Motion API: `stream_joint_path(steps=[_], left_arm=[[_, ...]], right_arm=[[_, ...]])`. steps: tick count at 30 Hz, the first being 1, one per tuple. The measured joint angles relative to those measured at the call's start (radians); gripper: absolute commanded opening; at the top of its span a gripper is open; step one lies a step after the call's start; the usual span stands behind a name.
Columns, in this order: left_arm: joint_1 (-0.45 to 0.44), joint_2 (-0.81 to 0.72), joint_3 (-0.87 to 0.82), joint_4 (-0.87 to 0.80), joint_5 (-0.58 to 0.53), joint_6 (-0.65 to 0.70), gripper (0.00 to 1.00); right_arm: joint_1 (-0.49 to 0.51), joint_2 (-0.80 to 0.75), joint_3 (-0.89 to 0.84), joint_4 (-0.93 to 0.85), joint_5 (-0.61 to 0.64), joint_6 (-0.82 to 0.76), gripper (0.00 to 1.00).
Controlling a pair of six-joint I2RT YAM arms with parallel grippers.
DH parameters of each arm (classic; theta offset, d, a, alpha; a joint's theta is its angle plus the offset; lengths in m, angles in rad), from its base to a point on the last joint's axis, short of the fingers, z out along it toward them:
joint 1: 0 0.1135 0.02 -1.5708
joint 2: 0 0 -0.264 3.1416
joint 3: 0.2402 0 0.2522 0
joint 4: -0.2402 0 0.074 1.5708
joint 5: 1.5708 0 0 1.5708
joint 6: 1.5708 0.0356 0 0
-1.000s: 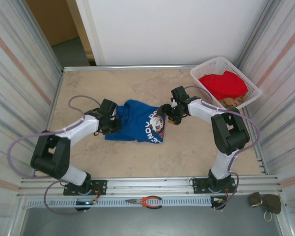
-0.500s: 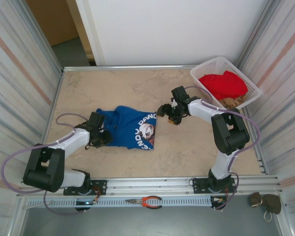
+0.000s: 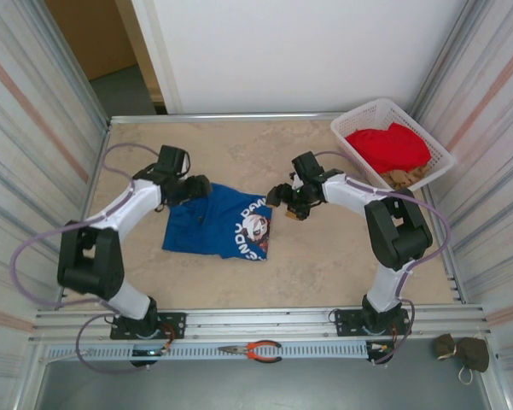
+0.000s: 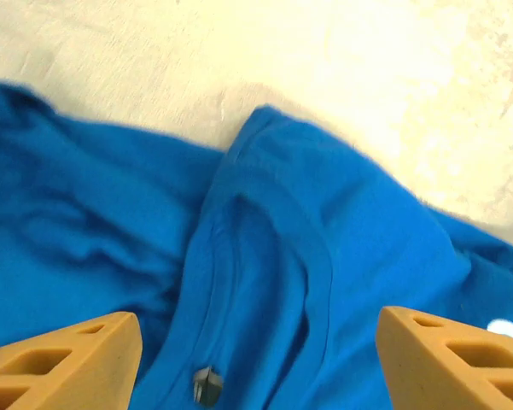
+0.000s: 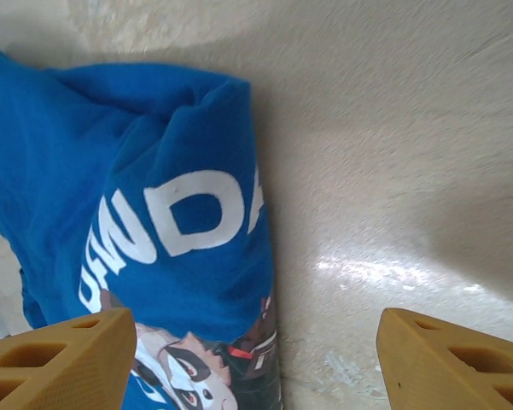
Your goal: Fold the inside-out t-shirt
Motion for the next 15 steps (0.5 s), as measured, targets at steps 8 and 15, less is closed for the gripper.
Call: stream_joint_path(steps=[8,15], left_arm=[[0.006,0.272,0.156,-0.026,-0.013,0.060,0.64],[0.006,0.317,0.182,-0.015,0.000,0.097,0.00]], right_arm=[[0.021,-0.004,-0.014,0.003,0.004,0.000,0.73],[0.022,-0.020,-0.039,0.000,0.011,0.000,0.73]])
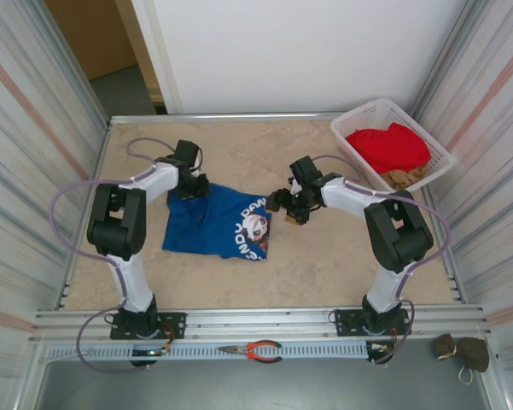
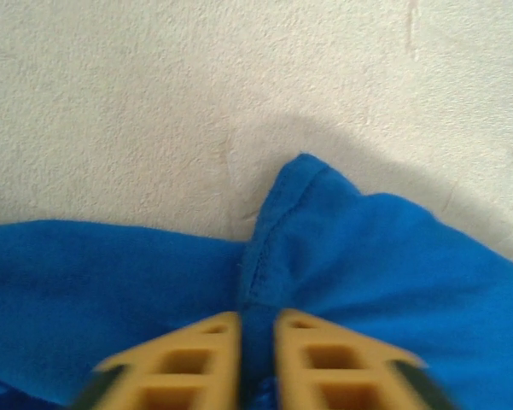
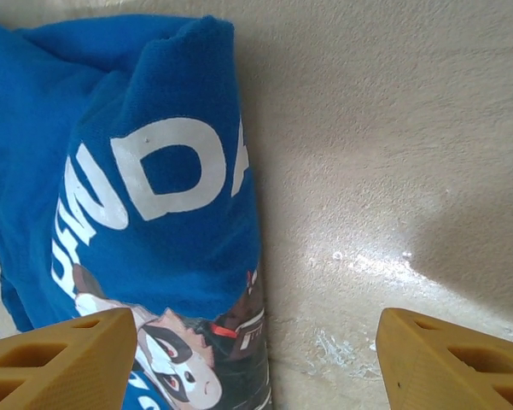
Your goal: Fold the inside-out t-shirt
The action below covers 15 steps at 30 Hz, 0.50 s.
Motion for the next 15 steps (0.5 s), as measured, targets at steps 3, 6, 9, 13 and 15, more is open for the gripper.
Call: stream_joint_path(steps=[3,6,9,13,15], left_arm=[[0.008,-0.039,-0.016,0.012,0.008,0.000,0.00],[0.037,-0.148,-0.060,0.011,0.030,-0.011,0.00],[0.095,-0.293,-0.106,0.012,0.074,-0.029,0.00],[0.211,-0.399,-0.159,0.024,0.130,-0.046,0.00],[0.257,-0.384,-0.175,0.029,0.145,-0.051,0.00]], right_arm=[[0.000,-0.006,0.000,-0.002,0.000,0.000,0.73],[0.000,-0.010,0.000,-0.003,0.000,0.000,0.73],[0.000,-0.019,0.000,-0.004,0.001,0.000,0.74],[0.000,-0.025,0.003,-0.006,0.003,0.000,0.75],[0.001,-0.024,0.013,-0.011,0.003,0.000,0.75]])
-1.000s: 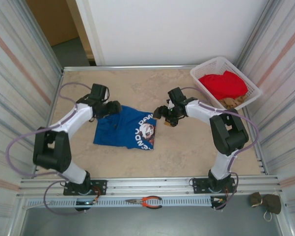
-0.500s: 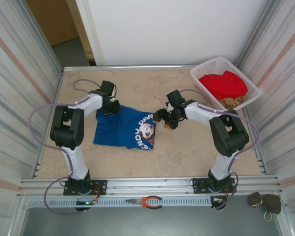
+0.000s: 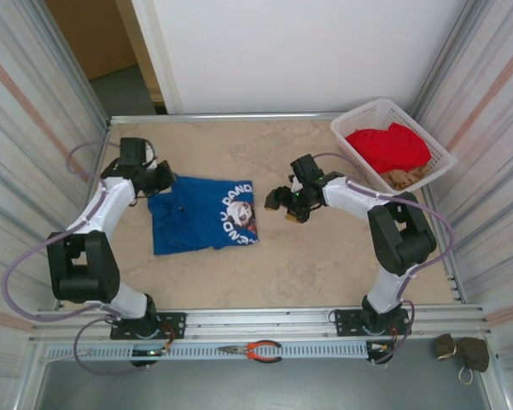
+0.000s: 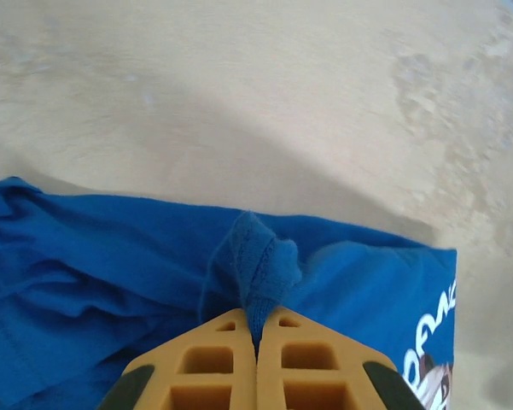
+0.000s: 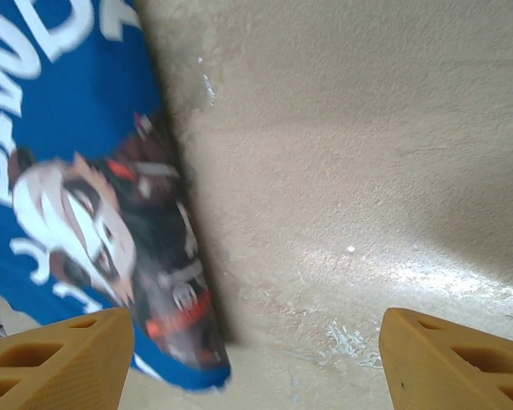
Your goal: Fold the inside-out t-shirt
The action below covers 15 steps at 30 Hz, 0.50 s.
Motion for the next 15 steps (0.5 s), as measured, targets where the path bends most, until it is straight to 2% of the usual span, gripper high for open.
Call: stream_joint_path(steps=[5,6,7,8,10,12,15], left_arm=[[0.053,0.141,-0.008,0.010,0.013,-0.003,0.00],[0.057,0.173,-0.008,0.010,0.013,-0.003,0.06],[0.062,0.198,-0.009,0.010,0.013,-0.006,0.25],[0.068,0.217,-0.009,0.010,0.011,-0.006,0.39],[0.086,0.234,-0.011,0.009,0.010,-0.012,0.58],[0.103,0.225,-0.011,0.006,0.004,-0.014,0.69],[0.114,0.179,-0.013,0.004,0.003,-0.029,0.75]], right_arm=[[0.016,0.022,0.050,-0.001,0.005,0.000,0.75],[0.022,0.031,0.061,-0.001,0.006,0.000,0.75],[0.029,0.039,0.071,-0.002,0.007,0.000,0.75],[0.034,0.049,0.080,-0.002,0.007,0.000,0.75],[0.042,0.077,0.104,-0.004,0.007,-0.002,0.75],[0.047,0.113,0.140,-0.013,0.005,-0.005,0.74],[0.047,0.187,0.227,-0.033,-0.003,-0.019,0.74]])
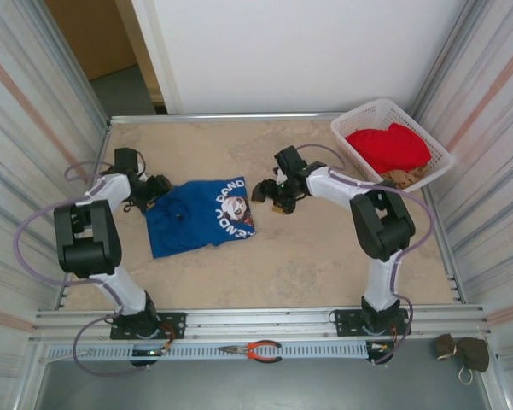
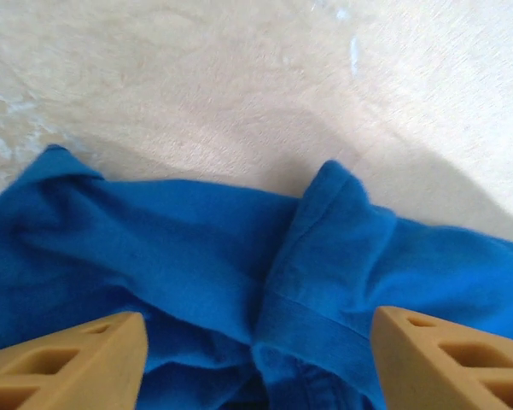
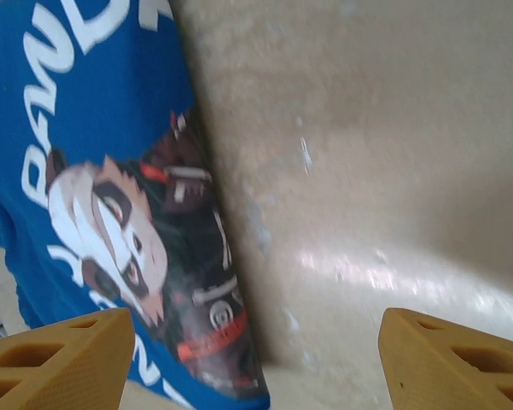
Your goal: Fold the inside-out t-shirt
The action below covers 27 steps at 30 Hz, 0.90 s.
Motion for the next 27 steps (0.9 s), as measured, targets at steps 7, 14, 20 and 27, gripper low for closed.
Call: stream_joint_path(steps=[7,14,20,27], left_arm=[[-0.032,-0.238,-0.114,0.013,0.032,-0.039,0.75],[-0.213,-0.394,-0.359,0.032,0.044,-0.142,0.76],[-0.297,-0.417,-0.466,0.058,0.033,-0.233,0.76],[-0.296,-0.242,-0.377,0.099,0.032,-0.237,0.75]], right_arm=[[0.000,0.155,0.190,-0.031,-0.014,-0.015,0.73],[0.009,0.296,0.345,-0.059,-0.038,-0.007,0.71],[0.014,0.369,0.423,-0.030,-0.073,0.028,0.19],[-0.002,0.339,0.303,0.087,-0.101,0.101,0.00]])
